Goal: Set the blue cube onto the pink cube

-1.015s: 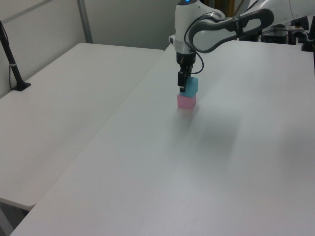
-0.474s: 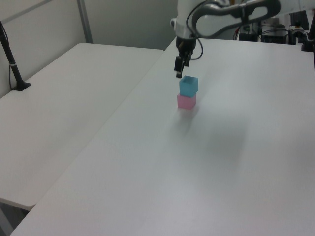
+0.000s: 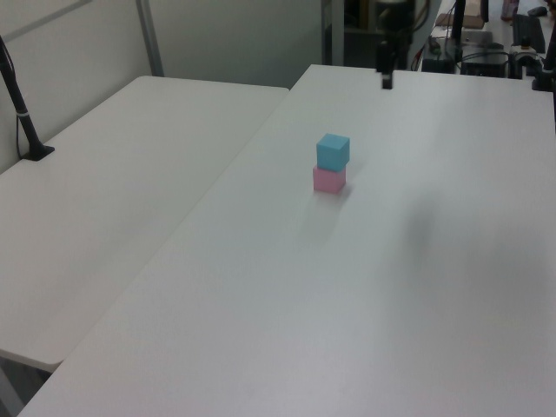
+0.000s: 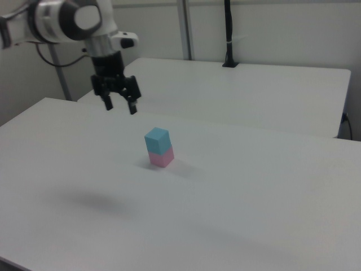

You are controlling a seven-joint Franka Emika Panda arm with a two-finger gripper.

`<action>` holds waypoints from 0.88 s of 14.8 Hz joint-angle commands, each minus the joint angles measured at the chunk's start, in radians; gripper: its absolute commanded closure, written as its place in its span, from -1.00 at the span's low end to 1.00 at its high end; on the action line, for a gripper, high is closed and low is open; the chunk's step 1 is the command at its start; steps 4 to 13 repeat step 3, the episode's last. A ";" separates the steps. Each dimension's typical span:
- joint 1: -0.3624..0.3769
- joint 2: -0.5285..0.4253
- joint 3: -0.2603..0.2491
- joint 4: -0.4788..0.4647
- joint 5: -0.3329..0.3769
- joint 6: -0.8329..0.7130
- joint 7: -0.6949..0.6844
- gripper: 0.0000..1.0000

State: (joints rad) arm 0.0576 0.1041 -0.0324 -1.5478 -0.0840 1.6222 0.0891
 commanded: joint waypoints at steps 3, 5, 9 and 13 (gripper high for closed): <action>0.045 -0.171 -0.023 -0.199 0.003 0.005 0.023 -1.00; 0.045 -0.171 -0.023 -0.199 0.003 0.005 0.023 -1.00; 0.045 -0.171 -0.023 -0.199 0.003 0.005 0.023 -1.00; 0.045 -0.171 -0.023 -0.199 0.003 0.005 0.023 -1.00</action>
